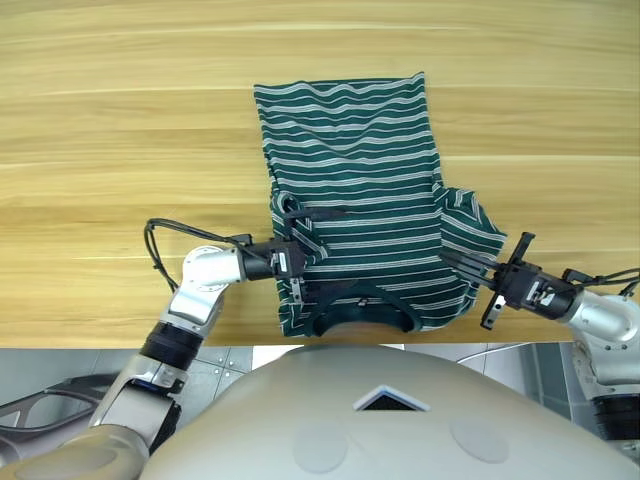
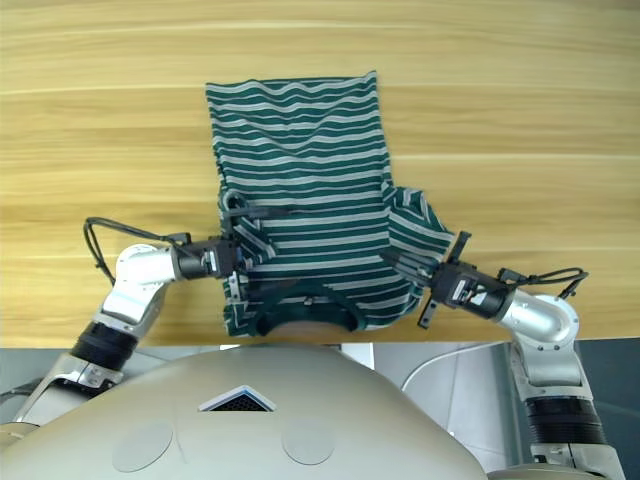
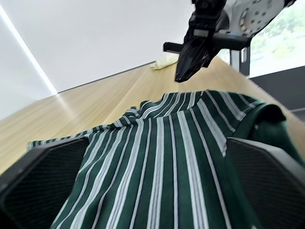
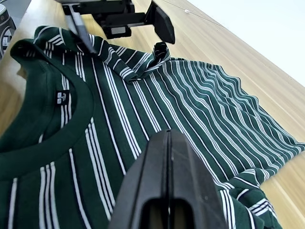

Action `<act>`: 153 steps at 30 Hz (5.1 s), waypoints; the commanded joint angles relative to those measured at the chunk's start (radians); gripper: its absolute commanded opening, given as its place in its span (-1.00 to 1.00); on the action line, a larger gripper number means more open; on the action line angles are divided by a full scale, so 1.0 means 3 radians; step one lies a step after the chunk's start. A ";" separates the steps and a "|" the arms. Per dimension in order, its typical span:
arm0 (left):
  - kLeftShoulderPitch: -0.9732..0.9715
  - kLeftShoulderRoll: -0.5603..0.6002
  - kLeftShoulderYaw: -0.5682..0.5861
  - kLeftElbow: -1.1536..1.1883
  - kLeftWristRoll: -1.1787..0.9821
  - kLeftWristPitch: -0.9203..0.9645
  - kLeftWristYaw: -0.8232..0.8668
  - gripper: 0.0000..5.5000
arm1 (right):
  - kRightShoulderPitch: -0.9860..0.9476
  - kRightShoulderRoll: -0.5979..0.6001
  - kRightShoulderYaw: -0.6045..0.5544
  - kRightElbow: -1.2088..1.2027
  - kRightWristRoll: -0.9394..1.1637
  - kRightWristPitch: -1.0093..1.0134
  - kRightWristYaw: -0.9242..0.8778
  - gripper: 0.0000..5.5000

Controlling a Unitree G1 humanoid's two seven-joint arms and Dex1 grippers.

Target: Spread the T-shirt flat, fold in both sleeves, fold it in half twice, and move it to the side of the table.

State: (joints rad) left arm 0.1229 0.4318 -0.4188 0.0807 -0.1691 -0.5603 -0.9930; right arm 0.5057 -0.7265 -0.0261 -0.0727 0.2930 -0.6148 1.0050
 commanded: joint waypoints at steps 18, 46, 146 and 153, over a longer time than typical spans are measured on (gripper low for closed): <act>-0.0166 0.0230 0.0650 0.0613 0.0056 -0.0149 0.0148 0.95 | -0.0016 -0.0032 -0.0004 -0.0023 -0.0022 0.0011 -0.0006 -1.00; 0.0200 -0.0055 0.0352 0.0572 0.0058 -0.0190 0.0179 0.95 | -0.0008 -0.0007 0.0015 -0.0060 -0.0053 0.0013 -0.0039 -1.00; -0.0166 0.0015 0.0639 0.0729 -0.0032 -0.0335 0.0199 0.96 | -0.0457 -0.0352 0.0199 -0.0040 -0.1206 0.0446 -0.0913 -0.99; -0.0172 0.0006 0.0632 0.0767 -0.0024 -0.0365 0.0194 0.96 | -0.0712 -0.0246 0.0496 -0.0106 -0.1336 0.0539 -0.0829 -0.99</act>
State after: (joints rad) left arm 0.0834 0.4322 -0.2255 0.3034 -0.1829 -0.6690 -0.9296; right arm 0.3180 -0.8034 0.1116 -0.0861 -0.0994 -0.4692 0.7445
